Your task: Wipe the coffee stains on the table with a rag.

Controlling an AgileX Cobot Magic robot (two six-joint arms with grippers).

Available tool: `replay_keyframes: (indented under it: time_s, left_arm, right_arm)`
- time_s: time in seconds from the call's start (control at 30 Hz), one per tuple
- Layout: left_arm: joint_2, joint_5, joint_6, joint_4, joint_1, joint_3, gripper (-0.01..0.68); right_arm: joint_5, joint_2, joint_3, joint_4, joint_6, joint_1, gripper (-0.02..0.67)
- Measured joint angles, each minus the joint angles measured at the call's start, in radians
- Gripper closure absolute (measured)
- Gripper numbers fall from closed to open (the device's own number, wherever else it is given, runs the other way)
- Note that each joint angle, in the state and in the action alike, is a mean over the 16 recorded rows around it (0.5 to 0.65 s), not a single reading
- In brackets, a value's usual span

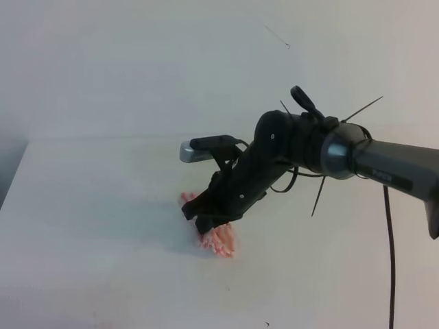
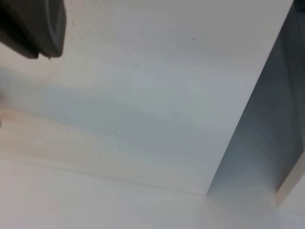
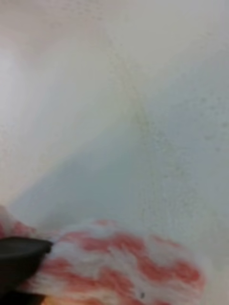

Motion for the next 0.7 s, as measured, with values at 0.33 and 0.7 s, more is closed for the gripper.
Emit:
replay_keyframes:
  time_s: [0.33, 0.7]
  left_arm:
    - [0.000, 0.000, 0.000, 0.000, 0.000, 0.000, 0.672]
    - [0.000, 0.000, 0.000, 0.000, 0.000, 0.000, 0.672]
  right_arm:
    - [0.019, 0.035, -0.018, -0.043, 0.052, 0.011, 0.641]
    - [0.050, 0.039, -0.022, -0.118, 0.115, -0.026, 0.650]
